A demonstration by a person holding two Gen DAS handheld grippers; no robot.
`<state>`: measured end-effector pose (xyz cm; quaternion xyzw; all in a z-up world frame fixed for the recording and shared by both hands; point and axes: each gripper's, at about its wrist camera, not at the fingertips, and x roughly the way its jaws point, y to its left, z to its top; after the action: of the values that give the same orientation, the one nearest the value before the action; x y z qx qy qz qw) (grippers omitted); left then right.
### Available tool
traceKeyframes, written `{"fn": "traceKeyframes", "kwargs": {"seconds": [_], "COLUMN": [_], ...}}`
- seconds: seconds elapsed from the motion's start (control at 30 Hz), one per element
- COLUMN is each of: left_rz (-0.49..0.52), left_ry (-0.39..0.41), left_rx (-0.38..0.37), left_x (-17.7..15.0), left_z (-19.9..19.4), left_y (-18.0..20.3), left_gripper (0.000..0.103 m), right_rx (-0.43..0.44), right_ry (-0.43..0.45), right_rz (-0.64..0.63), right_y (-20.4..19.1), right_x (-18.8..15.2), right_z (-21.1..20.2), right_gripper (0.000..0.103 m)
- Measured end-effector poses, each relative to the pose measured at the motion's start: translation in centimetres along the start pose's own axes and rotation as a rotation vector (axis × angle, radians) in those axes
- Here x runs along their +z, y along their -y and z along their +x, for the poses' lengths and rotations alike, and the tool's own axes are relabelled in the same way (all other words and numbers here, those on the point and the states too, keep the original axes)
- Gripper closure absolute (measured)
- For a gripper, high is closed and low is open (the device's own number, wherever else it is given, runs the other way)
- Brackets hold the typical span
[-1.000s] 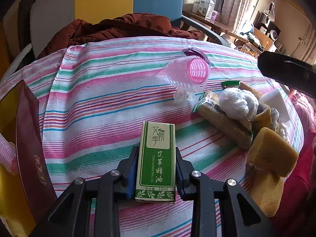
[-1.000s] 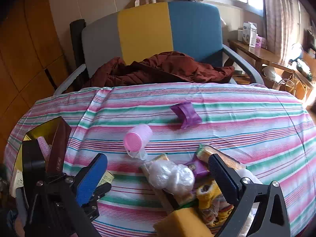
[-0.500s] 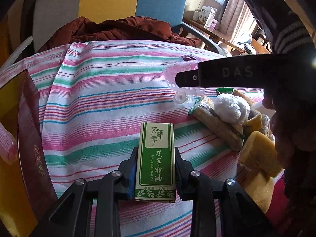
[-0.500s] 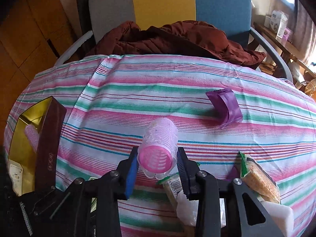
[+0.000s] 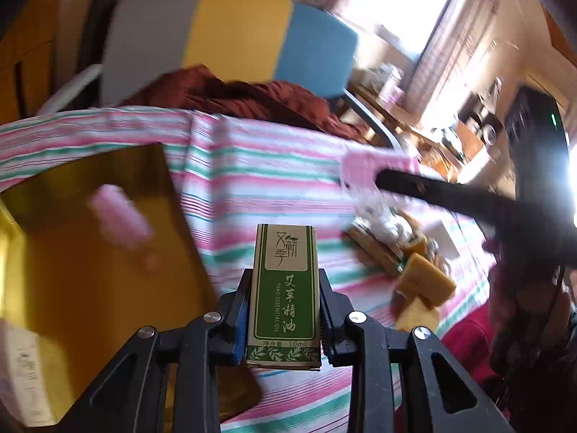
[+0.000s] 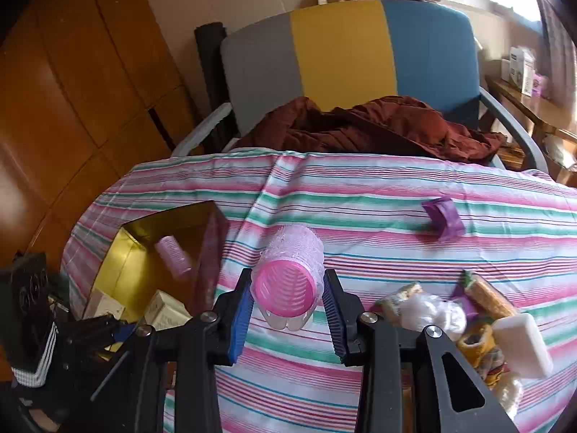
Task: Organize objects
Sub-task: 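Carry the green box into the tray while the right gripper carries another pink curler there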
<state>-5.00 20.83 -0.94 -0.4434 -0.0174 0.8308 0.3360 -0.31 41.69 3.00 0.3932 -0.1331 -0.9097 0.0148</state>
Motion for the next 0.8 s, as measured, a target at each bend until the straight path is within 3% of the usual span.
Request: {"fn": "traceKeyframes", "kwargs": {"seconds": [0.17, 0.27, 0.47, 0.53, 0.57, 0.63, 0.7, 0.8], "left_rz": [-0.161, -0.242, -0.287, -0.312, -0.333, -0.355, -0.368, -0.379], "left_ry": [0.056, 0.044, 0.070, 0.072, 0.068, 0.055, 0.039, 0.013], "left_rx": [0.120, 0.182, 0.214, 0.219, 0.213, 0.199, 0.212, 0.207], "left_x": [0.5, 0.3, 1.8, 2.5, 2.8, 3.1, 2.9, 2.0], "left_z": [-3.5, -3.4, -2.8, -2.1, -1.7, -1.0, -0.4, 0.2], "left_y": [-6.9, -10.1, -12.9, -13.6, -14.0, -14.7, -15.1, -15.5], "left_gripper": [0.072, 0.072, 0.072, 0.062, 0.059, 0.055, 0.055, 0.055], "right_rx": [0.101, 0.129, 0.114, 0.074, 0.054, 0.029, 0.027, 0.022], "right_ry": [-0.040, -0.071, -0.088, -0.075, -0.073, -0.072, -0.075, -0.090], "right_rz": [-0.075, -0.116, -0.175, -0.191, -0.194, -0.178, -0.165, -0.146], "right_y": [-5.7, -8.6, -12.9, -13.8, -14.1, -14.2, -13.9, -12.9], "right_x": [-0.5, -0.4, 2.6, 3.7, 4.1, 4.7, 4.7, 3.8], "right_z": [1.9, 3.7, 8.2, 9.5, 10.2, 11.1, 11.3, 11.2], "right_gripper": [0.065, 0.065, 0.065, 0.063, 0.058, 0.038, 0.037, 0.026]}}
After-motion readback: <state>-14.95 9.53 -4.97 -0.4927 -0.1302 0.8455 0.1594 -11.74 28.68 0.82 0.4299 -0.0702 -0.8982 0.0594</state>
